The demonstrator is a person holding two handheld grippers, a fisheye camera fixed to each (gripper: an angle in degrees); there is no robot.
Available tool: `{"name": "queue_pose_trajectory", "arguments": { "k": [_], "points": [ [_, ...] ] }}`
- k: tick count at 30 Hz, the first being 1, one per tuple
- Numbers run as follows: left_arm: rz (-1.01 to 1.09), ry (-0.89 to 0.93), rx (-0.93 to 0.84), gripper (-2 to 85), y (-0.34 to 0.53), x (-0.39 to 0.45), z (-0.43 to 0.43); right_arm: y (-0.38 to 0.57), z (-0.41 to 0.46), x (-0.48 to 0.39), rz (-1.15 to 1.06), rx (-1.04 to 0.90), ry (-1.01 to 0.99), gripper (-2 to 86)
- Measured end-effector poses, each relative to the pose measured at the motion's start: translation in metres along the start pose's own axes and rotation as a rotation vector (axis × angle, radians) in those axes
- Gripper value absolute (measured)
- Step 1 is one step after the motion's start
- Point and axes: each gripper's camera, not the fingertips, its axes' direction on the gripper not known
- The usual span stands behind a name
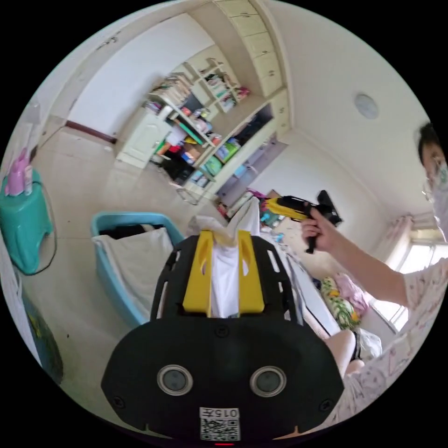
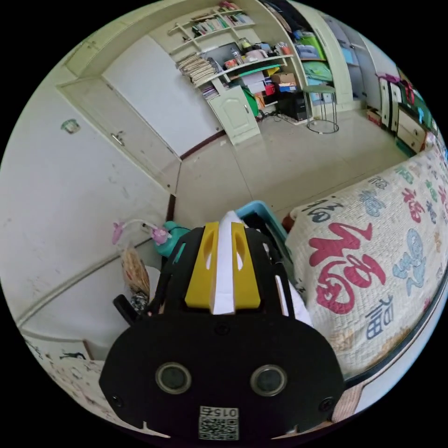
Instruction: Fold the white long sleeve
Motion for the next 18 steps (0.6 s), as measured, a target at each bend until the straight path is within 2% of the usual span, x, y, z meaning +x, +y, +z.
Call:
{"name": "queue_pose_trajectory", "arguments": {
  "k": [2,4,7,12,16,18],
  "points": [
    [-0.091,-0.051,0.023,14.4,0.001,-0.036,-0.006,-0.009,-0.013,-0.007,0.022,0.06,-0.123,5.4],
    [-0.098,-0.072,0.068,14.3,0.009,-0.049,-0.023,0.003,-0.048,-0.02,-0.073,0.139,-0.227,5.0],
    [-0.08,-0.131,0.035,13.9,0.031,-0.057,-0.028,0.027,-0.1,-0.015,-0.125,0.196,-0.137,1.3],
    [-0.106,-0.051,-0.075,11.7,0.068,-0.061,0.009,0.077,-0.209,0.025,-0.021,0.364,-0.086,-0.2],
    [-0.011,0.1,-0.048,8.2,0.073,-0.007,0.042,0.13,-0.324,0.028,0.093,0.615,0.009,-0.5],
    [0.037,0.194,0.016,2.5,0.061,0.031,0.049,0.148,-0.375,0.005,0.108,0.74,0.122,-0.5]
  ]
}}
